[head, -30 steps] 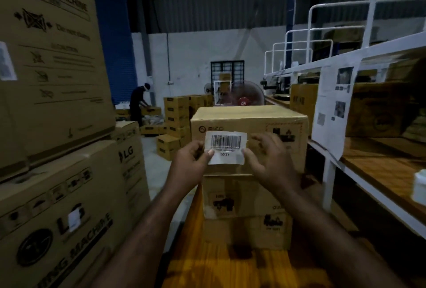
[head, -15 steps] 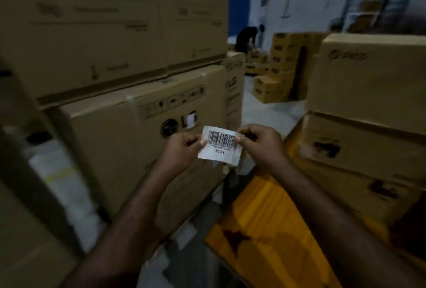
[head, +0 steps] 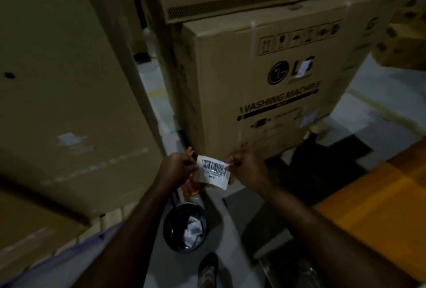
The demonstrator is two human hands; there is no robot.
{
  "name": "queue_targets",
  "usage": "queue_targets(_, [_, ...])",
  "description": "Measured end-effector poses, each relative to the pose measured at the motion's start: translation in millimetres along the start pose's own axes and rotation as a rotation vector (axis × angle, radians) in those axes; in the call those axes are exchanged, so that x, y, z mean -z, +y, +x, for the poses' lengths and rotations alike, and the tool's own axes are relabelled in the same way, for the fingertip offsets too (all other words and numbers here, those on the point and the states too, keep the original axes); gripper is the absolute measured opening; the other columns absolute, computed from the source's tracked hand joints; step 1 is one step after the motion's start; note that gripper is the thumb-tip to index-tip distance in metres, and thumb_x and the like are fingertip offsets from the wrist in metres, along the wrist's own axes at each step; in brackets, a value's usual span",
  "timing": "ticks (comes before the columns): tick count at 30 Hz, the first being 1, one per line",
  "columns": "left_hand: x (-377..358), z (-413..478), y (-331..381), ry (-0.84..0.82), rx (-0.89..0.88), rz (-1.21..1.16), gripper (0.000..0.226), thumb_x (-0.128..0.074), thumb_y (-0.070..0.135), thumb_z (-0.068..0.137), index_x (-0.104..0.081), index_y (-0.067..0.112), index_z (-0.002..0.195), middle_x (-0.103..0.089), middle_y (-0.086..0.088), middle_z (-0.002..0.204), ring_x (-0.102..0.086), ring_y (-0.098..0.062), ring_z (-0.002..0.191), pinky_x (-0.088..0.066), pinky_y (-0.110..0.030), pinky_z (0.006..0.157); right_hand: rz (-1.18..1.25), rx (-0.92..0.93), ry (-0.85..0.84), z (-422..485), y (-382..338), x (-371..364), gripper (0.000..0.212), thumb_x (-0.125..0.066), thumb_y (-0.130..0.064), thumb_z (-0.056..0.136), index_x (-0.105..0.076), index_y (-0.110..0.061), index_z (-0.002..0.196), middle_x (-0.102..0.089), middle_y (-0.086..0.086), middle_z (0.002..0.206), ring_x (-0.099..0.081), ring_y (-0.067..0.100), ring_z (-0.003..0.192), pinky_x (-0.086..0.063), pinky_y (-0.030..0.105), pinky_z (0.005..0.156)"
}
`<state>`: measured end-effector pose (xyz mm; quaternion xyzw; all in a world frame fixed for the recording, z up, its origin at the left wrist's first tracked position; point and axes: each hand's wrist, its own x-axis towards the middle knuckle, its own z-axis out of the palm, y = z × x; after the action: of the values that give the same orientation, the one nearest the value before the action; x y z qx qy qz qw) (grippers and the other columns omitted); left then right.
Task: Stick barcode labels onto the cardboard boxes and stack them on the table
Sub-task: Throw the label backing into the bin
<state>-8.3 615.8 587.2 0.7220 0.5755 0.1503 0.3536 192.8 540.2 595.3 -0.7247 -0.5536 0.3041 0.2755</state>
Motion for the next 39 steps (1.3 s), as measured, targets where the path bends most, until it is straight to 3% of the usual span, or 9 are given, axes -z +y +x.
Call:
queue_targets(5, [-7.7,33.6,-83.2,0.012,0.167,-0.027,0.012,-0.079,0.014,0.08,-0.075,0.005,0.087,-0.075,-0.013,0.085,-0.064,-0.018,0.074,-0.037,-0.021,0.059,-0.071,-0.115,-0.106,48.6,1.1,-93.6,0.037,-0.066,-0.003,0.075,-0.052,-0.032,0.056,-0.074,0.008,0.084,-0.068,0.027,0.082,-0.055,0.033,0.074])
queue_targets(11, [-51.6,72.9,-181.5,-0.038,0.343,-0.005,0.014,-0.074,0.016,0.083,-0.074,0.002,0.083,-0.074,-0.017,0.086,-0.069,-0.027,0.085,-0.039,-0.028,0.066,-0.173,-0.194,-0.229,88.6,39.6,-200.1,0.014,-0.058,-0.008,0.086,-0.07,-0.014,0.092,-0.072,0.007,0.1,-0.064,0.025,0.097,-0.045,0.027,0.081])
queue_targets(18, [-140.8,108.4,-277.2,-0.126,0.477,-0.025,0.017,-0.068,0.014,0.089,-0.074,-0.002,0.089,-0.073,-0.022,0.096,-0.068,-0.031,0.095,-0.04,-0.028,0.075,-0.22,-0.265,-0.267,120.2,134.4,-302.5,0.02,-0.056,-0.004,0.086,-0.071,-0.011,0.097,-0.07,0.016,0.102,-0.064,0.034,0.097,-0.048,0.033,0.077])
queue_targets(21, [-185.5,119.8,-321.9,-0.189,0.507,0.019,0.022,-0.063,0.017,0.092,-0.074,0.002,0.104,-0.072,-0.019,0.11,-0.065,-0.03,0.108,-0.043,-0.029,0.087,-0.265,-0.186,-0.242,132.8,183.1,-345.7,0.02,-0.053,-0.005,0.082,-0.071,-0.007,0.089,-0.071,0.019,0.09,-0.067,0.036,0.084,-0.05,0.035,0.068])
queue_targets(24, [-229.6,128.4,-367.1,-0.241,0.555,0.026,0.021,-0.063,0.019,0.092,-0.075,0.005,0.102,-0.072,-0.016,0.11,-0.064,-0.028,0.11,-0.038,-0.024,0.083,-0.303,-0.202,-0.357,143.0,244.8,-393.7,0.025,-0.044,-0.011,0.073,-0.067,-0.007,0.064,-0.065,0.013,0.062,-0.065,0.033,0.055,-0.04,0.024,0.05])
queue_targets(26, [-255.9,132.2,-390.5,-0.269,0.592,0.001,0.018,-0.067,0.015,0.09,-0.075,0.002,0.099,-0.073,-0.018,0.106,-0.065,-0.028,0.106,-0.036,-0.02,0.077,-0.349,-0.18,-0.375,149.3,272.6,-416.4,0.024,-0.046,-0.011,0.074,-0.068,-0.006,0.065,-0.066,0.015,0.067,-0.066,0.034,0.062,-0.036,0.025,0.053])
queue_targets(30, [-295.7,133.2,-430.8,-0.286,0.637,-0.036,0.024,-0.069,0.013,0.089,-0.072,0.001,0.109,-0.071,-0.02,0.111,-0.064,-0.03,0.109,-0.043,-0.024,0.086,-0.288,-0.191,-0.393,158.3,307.0,-457.3,0.032,-0.048,-0.008,0.082,-0.075,-0.002,0.098,-0.071,0.022,0.101,-0.065,0.037,0.098,-0.046,0.036,0.08])
queue_targets(36, [-316.2,128.2,-464.6,-0.431,0.641,0.126,0.04,-0.062,0.022,0.095,-0.061,0.004,0.13,-0.061,-0.017,0.133,-0.055,-0.029,0.124,-0.04,-0.028,0.094,-0.163,-0.382,-0.434,145.8,330.2,-497.5,0.032,-0.053,-0.006,0.09,-0.071,-0.006,0.116,-0.068,0.016,0.121,-0.059,0.034,0.116,-0.042,0.029,0.097])
queue_targets(39, [-314.2,123.5,-466.2,-0.538,0.615,0.21,0.038,-0.053,0.022,0.1,-0.06,0.001,0.131,-0.058,-0.018,0.136,-0.054,-0.031,0.126,-0.041,-0.03,0.093,-0.141,-0.389,-0.462,133.0,329.8,-496.5,0.027,-0.053,-0.004,0.086,-0.074,-0.007,0.102,-0.072,0.016,0.106,-0.063,0.035,0.104,-0.049,0.032,0.089])
